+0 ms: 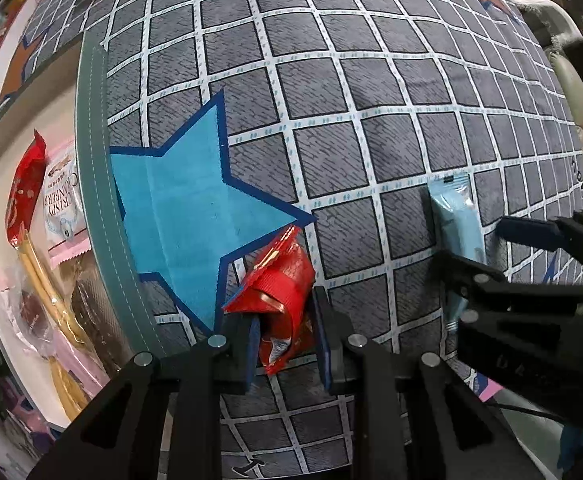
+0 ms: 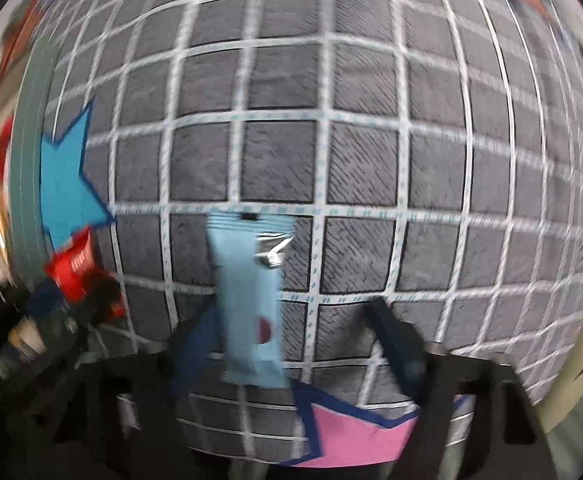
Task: Organize snacks
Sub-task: 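Grasp the light-blue bar with the right tool, then carry the red packet and blue bar into the white tray and open both tools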
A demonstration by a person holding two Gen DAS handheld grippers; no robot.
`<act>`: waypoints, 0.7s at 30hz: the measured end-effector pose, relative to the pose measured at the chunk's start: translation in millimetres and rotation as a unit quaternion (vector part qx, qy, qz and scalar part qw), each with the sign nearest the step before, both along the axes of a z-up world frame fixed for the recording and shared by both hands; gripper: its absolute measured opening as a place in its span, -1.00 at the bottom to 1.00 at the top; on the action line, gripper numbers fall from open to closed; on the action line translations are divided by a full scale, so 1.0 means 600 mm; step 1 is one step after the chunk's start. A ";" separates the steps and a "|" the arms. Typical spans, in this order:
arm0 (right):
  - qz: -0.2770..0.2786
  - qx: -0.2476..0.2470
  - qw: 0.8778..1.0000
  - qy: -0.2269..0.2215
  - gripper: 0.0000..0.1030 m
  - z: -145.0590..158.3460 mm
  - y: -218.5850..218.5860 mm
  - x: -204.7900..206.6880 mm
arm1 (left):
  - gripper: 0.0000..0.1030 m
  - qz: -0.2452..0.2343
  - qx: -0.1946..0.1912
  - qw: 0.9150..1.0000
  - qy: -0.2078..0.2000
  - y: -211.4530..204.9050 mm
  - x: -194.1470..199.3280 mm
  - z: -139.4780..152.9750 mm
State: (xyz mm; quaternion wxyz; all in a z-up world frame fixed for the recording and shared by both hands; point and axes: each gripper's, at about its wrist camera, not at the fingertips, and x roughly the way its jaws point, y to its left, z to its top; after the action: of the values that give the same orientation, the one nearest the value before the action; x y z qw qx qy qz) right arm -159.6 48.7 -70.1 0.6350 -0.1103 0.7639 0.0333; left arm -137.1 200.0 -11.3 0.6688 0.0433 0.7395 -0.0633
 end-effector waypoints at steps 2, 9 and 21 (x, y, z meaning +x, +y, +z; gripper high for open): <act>0.011 0.001 1.000 -0.003 -0.35 0.005 0.009 0.000 | -0.49 0.005 -0.004 1.000 0.003 0.002 0.001 -0.002; -0.067 0.071 0.995 0.005 -0.52 0.021 -0.027 0.011 | -0.56 0.013 -0.025 1.000 -0.011 0.014 0.003 0.019; -0.078 0.091 0.993 -0.002 -0.52 0.048 -0.011 0.048 | -0.46 0.029 -0.040 0.999 -0.017 0.015 0.007 0.053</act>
State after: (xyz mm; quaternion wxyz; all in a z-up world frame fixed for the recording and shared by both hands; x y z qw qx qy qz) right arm -130.5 42.4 -41.3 0.6444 0.0079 0.7628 0.0528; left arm -132.9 208.7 20.6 0.6838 -0.0040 0.7261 -0.0725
